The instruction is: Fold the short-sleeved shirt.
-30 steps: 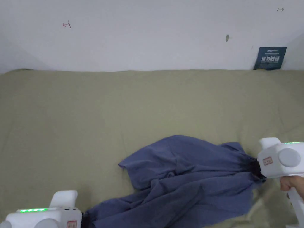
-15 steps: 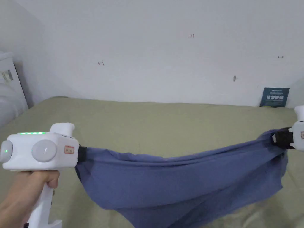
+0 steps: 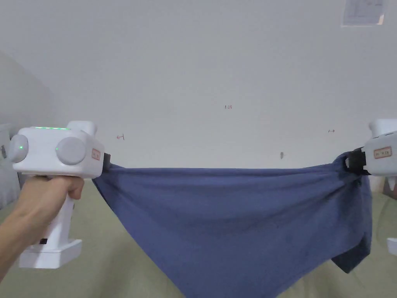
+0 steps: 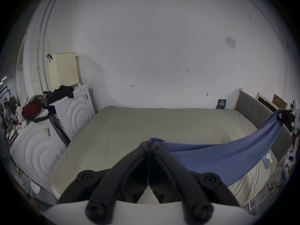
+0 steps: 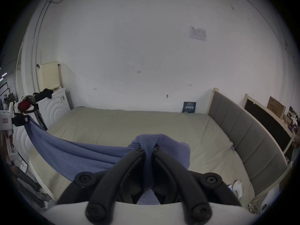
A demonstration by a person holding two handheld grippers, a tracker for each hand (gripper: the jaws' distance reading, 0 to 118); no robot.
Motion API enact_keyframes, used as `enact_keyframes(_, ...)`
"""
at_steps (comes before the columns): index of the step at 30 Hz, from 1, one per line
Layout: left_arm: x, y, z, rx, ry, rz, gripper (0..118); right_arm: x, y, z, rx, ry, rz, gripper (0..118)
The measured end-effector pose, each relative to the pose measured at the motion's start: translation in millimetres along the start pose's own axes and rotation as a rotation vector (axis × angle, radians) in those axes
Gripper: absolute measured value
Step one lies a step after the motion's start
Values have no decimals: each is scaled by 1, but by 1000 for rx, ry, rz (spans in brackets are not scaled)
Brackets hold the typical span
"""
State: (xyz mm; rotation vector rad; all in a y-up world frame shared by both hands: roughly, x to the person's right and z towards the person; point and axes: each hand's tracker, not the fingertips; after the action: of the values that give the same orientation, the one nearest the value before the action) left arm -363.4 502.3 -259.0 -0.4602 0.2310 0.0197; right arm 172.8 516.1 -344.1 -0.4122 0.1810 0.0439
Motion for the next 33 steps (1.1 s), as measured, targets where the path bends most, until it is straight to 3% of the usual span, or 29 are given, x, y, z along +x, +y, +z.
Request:
enact_keyframes(10,29,58,-44,44,48,-2,0,4,52,-55,54,-73,5,6)
enact_keyframes(22,65,108,-154,70,126,-31,0,7,87,-189,44,-137,25,6)
enact_keyframes(26,73,102,-192,62,153,-52,0,5,81,-226,33,-131,30,6)
enact_keyframes(30,75,70,-229,12,156,-63,0,7,55,-254,14,-125,-16,6)
enact_keyframes(33,72,30,-250,-77,143,-69,0,6,13,-268,-55,-115,27,6)
